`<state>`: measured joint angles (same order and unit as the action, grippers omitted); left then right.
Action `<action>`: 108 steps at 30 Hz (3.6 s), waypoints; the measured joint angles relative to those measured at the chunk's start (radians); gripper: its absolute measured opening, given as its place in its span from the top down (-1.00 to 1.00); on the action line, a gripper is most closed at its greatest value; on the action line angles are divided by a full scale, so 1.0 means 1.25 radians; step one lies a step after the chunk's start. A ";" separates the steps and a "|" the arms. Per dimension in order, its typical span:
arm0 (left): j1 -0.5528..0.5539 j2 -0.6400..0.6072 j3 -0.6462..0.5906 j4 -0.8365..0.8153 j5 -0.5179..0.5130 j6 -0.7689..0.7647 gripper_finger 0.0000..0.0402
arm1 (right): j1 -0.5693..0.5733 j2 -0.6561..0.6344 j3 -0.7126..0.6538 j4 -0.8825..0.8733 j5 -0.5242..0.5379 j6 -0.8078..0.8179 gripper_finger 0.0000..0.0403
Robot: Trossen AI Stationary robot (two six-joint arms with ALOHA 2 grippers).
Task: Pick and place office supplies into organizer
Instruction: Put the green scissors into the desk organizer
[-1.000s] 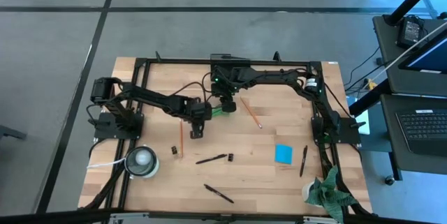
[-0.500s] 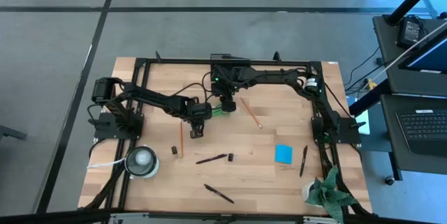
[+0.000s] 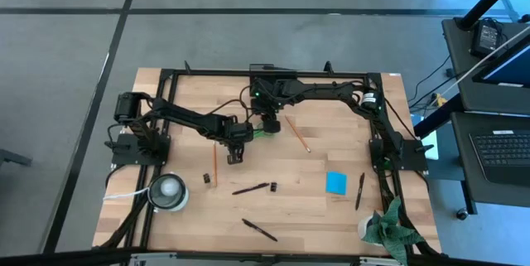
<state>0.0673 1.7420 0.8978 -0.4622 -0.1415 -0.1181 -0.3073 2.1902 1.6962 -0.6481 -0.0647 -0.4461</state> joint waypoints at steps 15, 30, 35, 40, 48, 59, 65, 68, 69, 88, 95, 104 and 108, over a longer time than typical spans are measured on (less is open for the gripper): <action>0.000 0.002 -0.003 0.014 0.004 0.000 0.98 | 0.000 0.001 0.000 -0.040 -0.046 -0.002 0.27; 0.000 0.002 -0.003 0.017 0.010 0.000 0.98 | 0.000 0.059 0.002 -0.046 -0.049 -0.003 0.27; 0.000 0.002 -0.003 0.016 0.009 0.000 0.98 | 0.000 0.066 0.003 -0.058 -0.048 -0.002 0.36; 0.000 0.002 -0.003 0.017 0.009 0.000 0.98 | 0.000 0.066 0.003 -0.058 -0.048 -0.001 0.65; 0.000 0.002 -0.004 0.025 0.003 -0.004 0.97 | 0.000 0.067 0.002 -0.061 -0.048 -0.011 0.84; -0.001 -0.079 -0.012 0.021 0.043 0.003 0.64 | 0.001 0.069 0.015 -0.083 -0.028 0.014 0.83; 0.006 -0.191 -0.008 0.000 0.037 0.005 0.54 | 0.003 0.078 0.099 -0.195 -0.006 0.019 0.83; 0.015 -0.246 -0.007 -0.035 0.037 -0.001 0.53 | 0.002 0.076 0.163 -0.242 0.020 0.018 0.83; 0.018 -0.260 -0.007 -0.046 0.036 -0.006 0.53 | 0.003 0.075 0.185 -0.272 0.038 0.016 0.83; 0.065 -0.337 -0.005 -0.079 0.052 -0.021 0.55 | -0.055 0.045 0.514 -0.288 0.686 -0.432 0.82; 0.063 -0.337 -0.005 -0.099 0.043 -0.023 0.56 | -0.126 0.045 0.513 -0.270 0.687 -0.485 0.82; 0.063 -0.337 -0.005 -0.099 0.043 -0.022 0.56 | -0.163 0.045 0.510 -0.255 0.650 -0.487 0.82; 0.063 -0.337 -0.005 -0.099 0.043 -0.020 0.57 | -0.161 0.048 0.509 -0.238 0.638 -0.492 0.82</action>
<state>0.1459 1.3206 0.8913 -0.5854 -0.0882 -0.1436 -0.5086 2.2507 2.3329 -0.9457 0.7334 -1.0614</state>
